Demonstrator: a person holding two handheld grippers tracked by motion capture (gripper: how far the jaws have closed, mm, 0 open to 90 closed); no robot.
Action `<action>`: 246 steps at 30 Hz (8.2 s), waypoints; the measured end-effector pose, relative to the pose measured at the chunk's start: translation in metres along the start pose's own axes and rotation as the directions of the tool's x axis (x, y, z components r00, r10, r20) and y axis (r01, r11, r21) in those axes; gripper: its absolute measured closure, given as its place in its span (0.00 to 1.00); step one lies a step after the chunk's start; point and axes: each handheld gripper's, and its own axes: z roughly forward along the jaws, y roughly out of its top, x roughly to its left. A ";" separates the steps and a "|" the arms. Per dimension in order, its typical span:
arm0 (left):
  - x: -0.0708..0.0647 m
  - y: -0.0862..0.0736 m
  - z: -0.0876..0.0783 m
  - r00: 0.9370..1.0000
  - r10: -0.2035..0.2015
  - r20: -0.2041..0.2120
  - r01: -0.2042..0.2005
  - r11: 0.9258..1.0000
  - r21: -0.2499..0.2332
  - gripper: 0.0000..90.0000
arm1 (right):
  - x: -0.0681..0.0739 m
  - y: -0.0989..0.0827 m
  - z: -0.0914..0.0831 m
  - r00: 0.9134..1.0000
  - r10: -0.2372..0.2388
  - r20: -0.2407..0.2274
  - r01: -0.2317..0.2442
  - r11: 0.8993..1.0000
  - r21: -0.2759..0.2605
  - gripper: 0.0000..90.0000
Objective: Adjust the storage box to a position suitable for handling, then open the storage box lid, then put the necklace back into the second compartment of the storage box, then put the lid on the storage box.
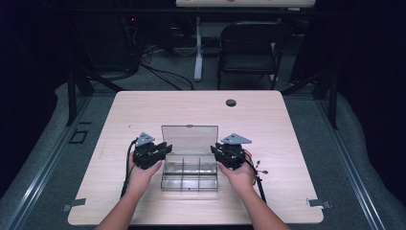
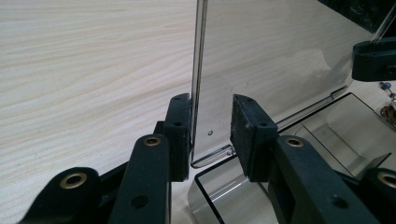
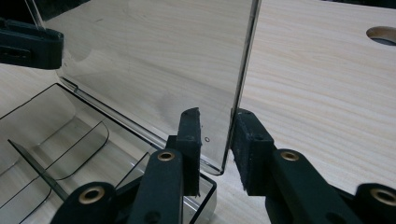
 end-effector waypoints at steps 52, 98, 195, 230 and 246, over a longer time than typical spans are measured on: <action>0.028 -0.002 0.022 0.948 -0.302 0.102 0.291 0.950 0.112 0.76 | -0.022 0.002 0.021 0.972 0.233 -0.027 -0.230 0.968 0.102 0.76; 0.040 -0.007 0.031 0.882 -0.442 0.163 0.417 0.894 0.166 0.72 | -0.039 -0.007 0.030 0.858 0.501 -0.116 -0.478 0.861 0.175 0.74; 0.018 -0.030 -0.049 0.913 -0.351 0.210 0.341 0.936 0.085 0.55 | -0.047 -0.022 -0.072 0.990 0.141 0.001 -0.141 0.986 0.088 0.72; 0.011 -0.033 -0.054 0.948 -0.260 0.185 0.252 0.965 0.067 0.54 | -0.085 -0.072 -0.088 0.933 0.336 0.131 -0.359 0.902 0.241 0.63; 0.012 -0.034 -0.055 0.948 -0.262 0.178 0.254 0.965 0.070 0.54 | -0.081 -0.072 -0.079 0.943 0.305 0.130 -0.330 0.904 0.273 0.66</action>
